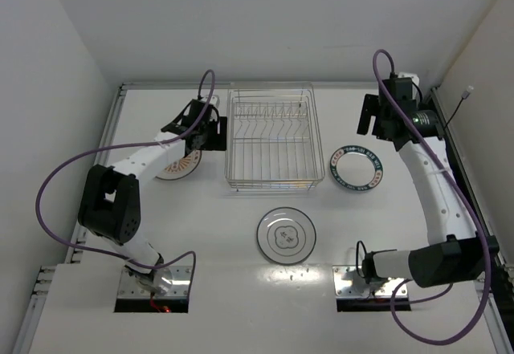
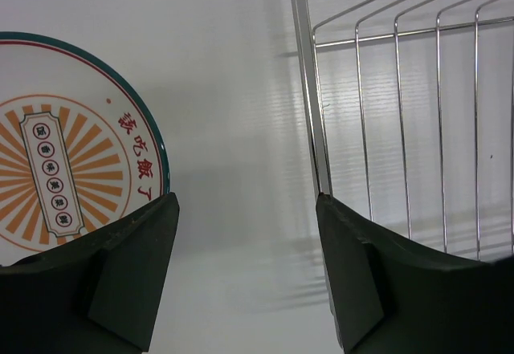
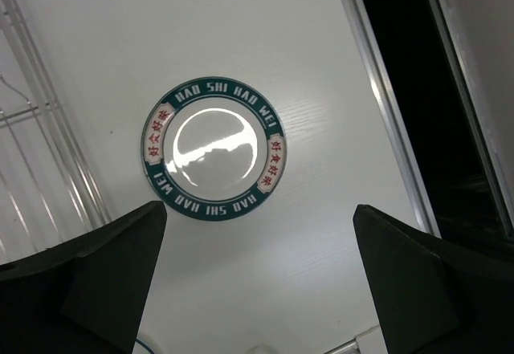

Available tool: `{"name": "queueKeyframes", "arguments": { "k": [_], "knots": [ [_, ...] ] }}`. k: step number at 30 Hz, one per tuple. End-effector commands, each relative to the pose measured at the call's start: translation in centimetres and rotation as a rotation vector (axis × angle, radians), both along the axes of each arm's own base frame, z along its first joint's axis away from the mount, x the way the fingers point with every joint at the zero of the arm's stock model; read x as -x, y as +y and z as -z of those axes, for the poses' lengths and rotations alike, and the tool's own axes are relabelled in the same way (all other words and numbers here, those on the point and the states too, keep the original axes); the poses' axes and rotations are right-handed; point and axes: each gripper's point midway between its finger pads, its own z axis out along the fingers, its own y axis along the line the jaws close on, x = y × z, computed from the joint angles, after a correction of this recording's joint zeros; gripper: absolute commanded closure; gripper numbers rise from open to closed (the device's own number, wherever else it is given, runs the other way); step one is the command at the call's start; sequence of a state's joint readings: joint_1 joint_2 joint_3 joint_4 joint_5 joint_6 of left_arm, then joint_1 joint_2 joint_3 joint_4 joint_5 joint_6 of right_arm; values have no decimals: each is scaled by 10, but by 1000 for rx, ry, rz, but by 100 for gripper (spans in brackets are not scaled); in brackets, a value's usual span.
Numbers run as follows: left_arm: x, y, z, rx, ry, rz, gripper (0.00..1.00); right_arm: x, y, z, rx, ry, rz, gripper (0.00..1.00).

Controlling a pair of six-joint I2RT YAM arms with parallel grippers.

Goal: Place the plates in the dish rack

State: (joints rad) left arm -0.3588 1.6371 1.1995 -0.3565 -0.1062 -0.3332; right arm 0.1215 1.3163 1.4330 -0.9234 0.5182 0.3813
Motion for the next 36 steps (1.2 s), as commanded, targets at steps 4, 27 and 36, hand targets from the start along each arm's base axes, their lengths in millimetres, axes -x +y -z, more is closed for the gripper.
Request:
{"name": "queueKeyframes", "arguments": {
  "k": [4,27,36],
  "knots": [
    [-9,-13,-33,65,-84,39,33,-29,19,-3,-166,-104,-135,0],
    [-9,-13,-31,72,-84,33,33,-28,-113,157,-741,90,210,6],
    [-9,-13,-35,75,-93,33,33,-23,-98,230,-921,198,167,11]
  ]
}}
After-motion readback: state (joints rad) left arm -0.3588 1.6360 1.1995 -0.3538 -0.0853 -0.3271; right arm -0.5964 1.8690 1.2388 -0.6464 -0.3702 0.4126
